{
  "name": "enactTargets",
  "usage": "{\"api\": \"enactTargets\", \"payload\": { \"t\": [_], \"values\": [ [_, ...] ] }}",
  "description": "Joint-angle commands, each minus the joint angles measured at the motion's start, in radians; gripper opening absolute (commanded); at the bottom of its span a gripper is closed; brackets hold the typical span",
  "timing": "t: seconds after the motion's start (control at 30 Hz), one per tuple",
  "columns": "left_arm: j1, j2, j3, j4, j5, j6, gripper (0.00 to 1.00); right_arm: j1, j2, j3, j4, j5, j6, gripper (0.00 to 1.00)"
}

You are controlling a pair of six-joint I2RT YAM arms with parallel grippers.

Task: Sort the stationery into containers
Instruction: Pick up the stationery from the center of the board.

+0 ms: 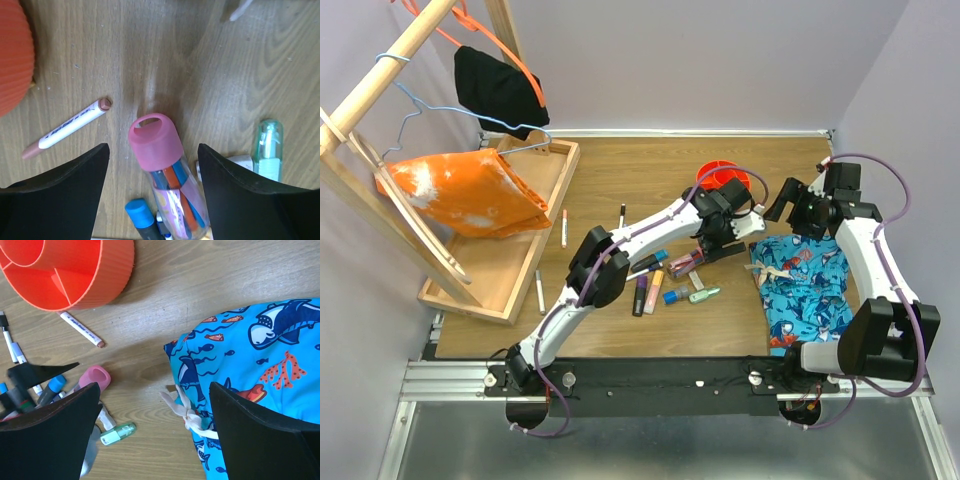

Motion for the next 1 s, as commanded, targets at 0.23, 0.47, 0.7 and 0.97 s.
{"api": "enactTargets", "payload": {
  "t": [0.23,0.47,0.7,0.97],
  "values": [
    [0.019,0.067,0.026,-0.049,-0.053,-0.039,0.75,-0.010,0.011,0.003,-0.003,-0.020,-0.007,0.97],
    [0.020,0.078,0.009,-0.053,-0.025,-0.057,0.66,-0.011,0.040,0.014,-0.008,-0.026,-0.011,0.97],
    [0.020,0.083,-0.026,-0.055,-0.021,-0.052,0.62,-0.011,0.060,0.032,-0.017,-0.023,-0.027,0.97],
    [0.028,0.002,-0.014,-0.111,0.085,-0.016,0.10,-0.011,0.061,0.046,-0.020,-0.009,-0.040,0.97]
  ]
}}
